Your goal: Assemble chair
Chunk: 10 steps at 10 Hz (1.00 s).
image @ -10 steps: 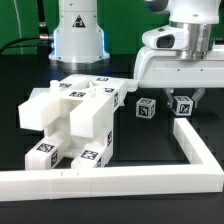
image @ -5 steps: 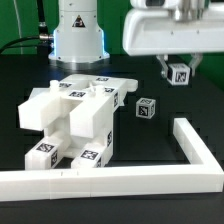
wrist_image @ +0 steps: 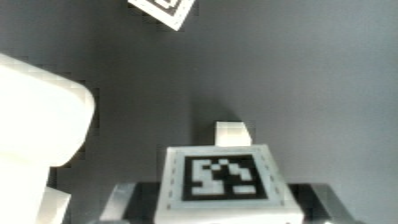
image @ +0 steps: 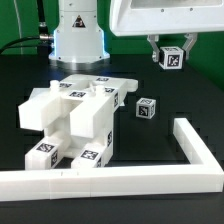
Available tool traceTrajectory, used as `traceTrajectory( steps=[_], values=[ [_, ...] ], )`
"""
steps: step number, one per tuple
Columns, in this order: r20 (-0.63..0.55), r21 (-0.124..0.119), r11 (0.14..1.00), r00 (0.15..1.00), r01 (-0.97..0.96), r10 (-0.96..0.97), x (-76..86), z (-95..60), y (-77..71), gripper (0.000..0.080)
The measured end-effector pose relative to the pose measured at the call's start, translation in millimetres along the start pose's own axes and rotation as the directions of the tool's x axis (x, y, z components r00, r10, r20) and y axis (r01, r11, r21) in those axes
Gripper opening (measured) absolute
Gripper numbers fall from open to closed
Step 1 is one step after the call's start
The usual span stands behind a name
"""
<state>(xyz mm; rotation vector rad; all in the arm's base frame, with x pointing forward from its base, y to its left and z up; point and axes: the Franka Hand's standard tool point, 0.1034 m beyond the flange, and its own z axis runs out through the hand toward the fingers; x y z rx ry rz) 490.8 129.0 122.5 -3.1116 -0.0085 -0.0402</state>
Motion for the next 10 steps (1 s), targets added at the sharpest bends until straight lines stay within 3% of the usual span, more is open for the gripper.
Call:
traceTrajectory(
  steps=[1,4,6,10],
  values=[
    [-0.001,0.000,0.999,0.999,0.041,-0.041,1.3,-0.3,4.5,0.0277],
    [-0.030,-0.008,0.992,0.991,0.129,-0.129,32.4,-21.5,55.8,0.0277],
    [-0.034,-0.016,0.984,0.983,0.180,-0.180,42.1,-25.2,81.5,0.0277],
    [-0.030,-0.016,0.982,0.982,0.186,-0.187,41.8,-23.2,80.9,0.0277]
  ],
)
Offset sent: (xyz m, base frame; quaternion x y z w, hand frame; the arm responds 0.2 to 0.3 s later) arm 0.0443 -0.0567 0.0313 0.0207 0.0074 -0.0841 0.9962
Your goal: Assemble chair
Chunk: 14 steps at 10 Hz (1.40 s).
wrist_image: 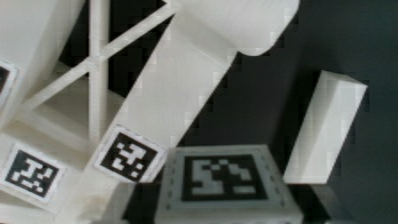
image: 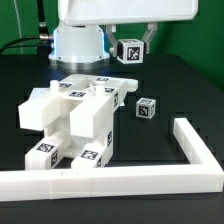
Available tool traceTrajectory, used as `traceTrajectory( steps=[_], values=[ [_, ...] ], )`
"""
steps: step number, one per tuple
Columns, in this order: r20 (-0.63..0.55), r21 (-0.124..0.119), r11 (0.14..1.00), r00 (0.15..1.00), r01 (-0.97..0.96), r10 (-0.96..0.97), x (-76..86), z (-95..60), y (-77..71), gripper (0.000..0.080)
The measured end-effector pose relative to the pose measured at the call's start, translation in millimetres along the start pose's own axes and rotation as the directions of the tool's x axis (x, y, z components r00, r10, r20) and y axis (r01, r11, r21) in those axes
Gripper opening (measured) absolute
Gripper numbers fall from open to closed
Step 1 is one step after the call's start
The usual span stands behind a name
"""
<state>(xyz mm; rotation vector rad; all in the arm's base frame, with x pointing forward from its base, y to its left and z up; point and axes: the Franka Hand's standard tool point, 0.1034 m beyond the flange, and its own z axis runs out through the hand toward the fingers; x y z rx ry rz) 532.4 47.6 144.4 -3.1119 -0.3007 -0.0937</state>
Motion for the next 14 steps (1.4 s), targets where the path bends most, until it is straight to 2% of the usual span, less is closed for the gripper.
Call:
traceTrajectory(
  steps=[1,2,3,8,11,14],
  values=[
    [-0.005,-0.002,0.998,0.998,0.064,-0.064,7.3,-0.7,19.9,0.0277],
    [-0.012,-0.016,0.996,0.996,0.083,-0.083,19.6,-3.3,41.6,0.0277],
    [-0.018,-0.030,0.993,0.994,0.111,-0.112,27.3,-3.0,49.0,0.0277],
    [-0.011,-0.035,0.992,0.993,0.119,-0.119,27.6,1.7,51.0,0.0277],
    [-0.010,-0.056,0.991,0.992,0.123,-0.124,43.3,6.5,67.5,0.0277],
    [-0.002,-0.057,0.996,0.998,0.064,-0.065,43.3,6.7,67.5,0.0277]
  ],
)
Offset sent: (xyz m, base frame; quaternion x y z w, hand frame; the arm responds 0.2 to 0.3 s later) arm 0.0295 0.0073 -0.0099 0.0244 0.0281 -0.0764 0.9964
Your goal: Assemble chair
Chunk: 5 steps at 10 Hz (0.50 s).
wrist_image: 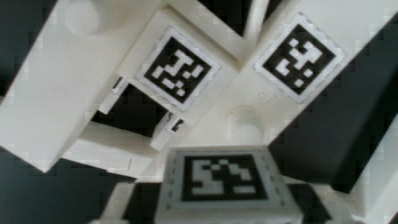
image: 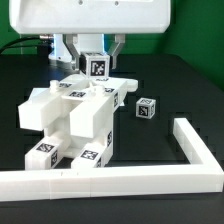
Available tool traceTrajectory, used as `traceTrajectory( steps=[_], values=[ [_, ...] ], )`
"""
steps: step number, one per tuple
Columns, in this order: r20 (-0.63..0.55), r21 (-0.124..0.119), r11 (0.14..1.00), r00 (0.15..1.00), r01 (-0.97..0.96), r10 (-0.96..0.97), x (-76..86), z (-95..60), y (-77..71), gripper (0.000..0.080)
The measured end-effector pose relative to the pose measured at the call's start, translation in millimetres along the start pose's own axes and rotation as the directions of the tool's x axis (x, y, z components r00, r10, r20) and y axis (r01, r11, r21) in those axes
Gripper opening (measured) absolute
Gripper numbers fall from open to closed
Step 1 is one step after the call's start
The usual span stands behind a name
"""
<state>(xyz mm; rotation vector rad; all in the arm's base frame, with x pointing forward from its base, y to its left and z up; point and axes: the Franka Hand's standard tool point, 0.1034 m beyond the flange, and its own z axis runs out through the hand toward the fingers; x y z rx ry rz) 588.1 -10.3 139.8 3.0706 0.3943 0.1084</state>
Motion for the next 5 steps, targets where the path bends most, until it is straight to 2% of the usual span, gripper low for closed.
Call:
traceTrajectory(
  steps=[2,3,5],
  values=[
    [-0.002,0.005,1.000,1.000,-0.010,0.010,-0.7,0.4,0.7,0.0277],
    [-0.011,0.035,0.998,0.998,-0.058,0.058,-2.3,1.9,2.2,0.0277],
    [-0.017,0.056,0.994,0.995,-0.097,0.098,0.1,0.7,2.1,0.0277]
  ],
)
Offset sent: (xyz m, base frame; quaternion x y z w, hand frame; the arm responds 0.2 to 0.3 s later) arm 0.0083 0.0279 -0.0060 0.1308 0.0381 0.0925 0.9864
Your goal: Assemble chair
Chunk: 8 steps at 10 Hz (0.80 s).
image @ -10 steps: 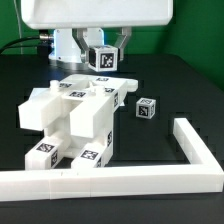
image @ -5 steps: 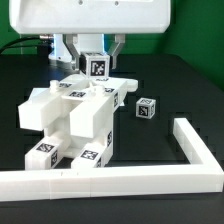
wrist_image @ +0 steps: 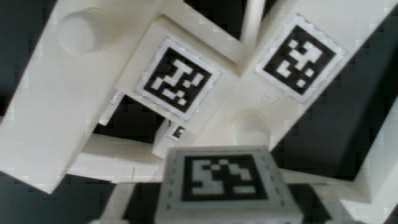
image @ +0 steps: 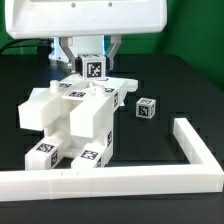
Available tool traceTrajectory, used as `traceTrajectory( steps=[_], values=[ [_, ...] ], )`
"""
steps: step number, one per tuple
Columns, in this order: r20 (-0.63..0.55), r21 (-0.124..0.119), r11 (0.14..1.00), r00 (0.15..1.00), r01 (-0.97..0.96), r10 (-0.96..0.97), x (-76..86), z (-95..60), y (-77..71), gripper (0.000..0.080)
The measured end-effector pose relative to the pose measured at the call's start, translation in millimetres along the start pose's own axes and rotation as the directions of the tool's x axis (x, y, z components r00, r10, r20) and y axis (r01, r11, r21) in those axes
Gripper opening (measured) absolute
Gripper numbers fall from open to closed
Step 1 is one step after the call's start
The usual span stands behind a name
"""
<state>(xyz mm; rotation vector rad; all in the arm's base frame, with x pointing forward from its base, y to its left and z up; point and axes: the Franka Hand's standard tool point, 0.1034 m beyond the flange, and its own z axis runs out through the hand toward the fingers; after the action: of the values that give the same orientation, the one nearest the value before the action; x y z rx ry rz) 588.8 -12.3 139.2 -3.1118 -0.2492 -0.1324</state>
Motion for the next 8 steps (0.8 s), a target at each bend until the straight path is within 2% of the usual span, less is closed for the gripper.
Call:
traceTrajectory(
  steps=[2,4,5,6,8],
  values=[
    [0.007,0.006,0.998,0.998,-0.058,0.058,2.4,1.4,-4.9,0.0277],
    [0.007,0.005,0.998,0.998,-0.057,0.057,1.9,1.6,-3.2,0.0277],
    [0.008,0.009,0.998,0.998,-0.066,0.066,0.0,2.9,-3.1,0.0277],
    [0.018,0.032,0.993,0.994,-0.110,0.110,-9.6,8.5,-2.5,0.0277],
    [0.029,0.033,0.991,0.992,-0.127,0.126,-12.4,13.8,-11.5,0.0277]
  ],
)
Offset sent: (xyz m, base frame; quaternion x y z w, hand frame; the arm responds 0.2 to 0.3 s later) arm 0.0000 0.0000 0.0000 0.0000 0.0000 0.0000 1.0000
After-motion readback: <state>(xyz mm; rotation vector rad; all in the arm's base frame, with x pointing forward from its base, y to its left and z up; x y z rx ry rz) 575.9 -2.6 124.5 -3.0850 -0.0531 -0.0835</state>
